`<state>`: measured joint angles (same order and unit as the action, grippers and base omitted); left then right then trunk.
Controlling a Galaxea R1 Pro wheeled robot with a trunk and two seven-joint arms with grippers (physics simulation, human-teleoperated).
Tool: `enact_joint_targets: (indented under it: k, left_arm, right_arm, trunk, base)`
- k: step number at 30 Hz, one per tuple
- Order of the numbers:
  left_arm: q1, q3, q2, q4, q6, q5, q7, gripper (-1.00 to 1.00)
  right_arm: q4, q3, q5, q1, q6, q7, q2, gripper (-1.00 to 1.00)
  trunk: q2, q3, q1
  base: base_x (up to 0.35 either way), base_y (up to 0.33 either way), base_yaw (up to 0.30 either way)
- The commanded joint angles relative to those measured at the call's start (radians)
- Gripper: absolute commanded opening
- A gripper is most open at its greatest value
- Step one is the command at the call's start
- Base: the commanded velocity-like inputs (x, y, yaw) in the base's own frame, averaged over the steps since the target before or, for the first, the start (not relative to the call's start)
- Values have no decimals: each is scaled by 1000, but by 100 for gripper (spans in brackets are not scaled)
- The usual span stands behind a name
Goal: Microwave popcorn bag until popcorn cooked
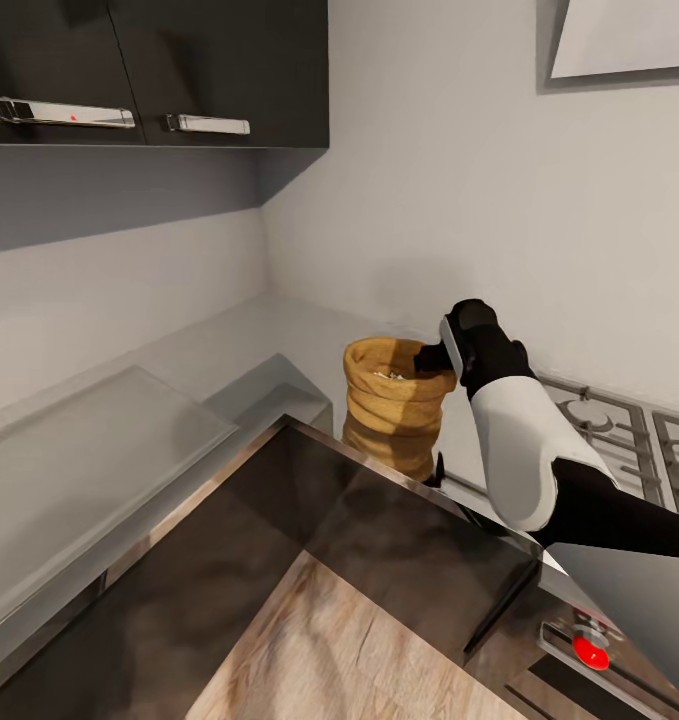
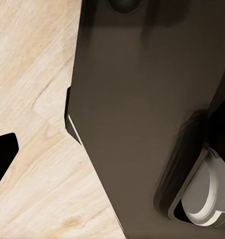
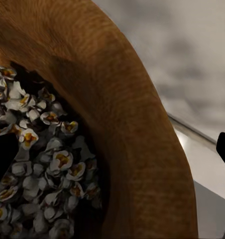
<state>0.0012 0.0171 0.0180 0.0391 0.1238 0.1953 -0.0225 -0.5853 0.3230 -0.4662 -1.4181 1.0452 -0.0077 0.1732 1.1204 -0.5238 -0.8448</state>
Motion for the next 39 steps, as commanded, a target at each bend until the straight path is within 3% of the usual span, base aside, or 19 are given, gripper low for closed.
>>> enact_joint_targets:
  k: [1,39]
  left_arm:
    - [0,1,0,1,2,4,-2,100]
    - [0,1,-1,1,2,4,-1,100]
  right_arm:
    - [-1,6,-2,-1,2,0,1,100]
    - [6,8,-5,-1,2,-9,1,100]
  trunk:
    - [1,-1,0]
    - [1,-1,0]
  base:
    - [0,0,0]
    - [-10,0,0]
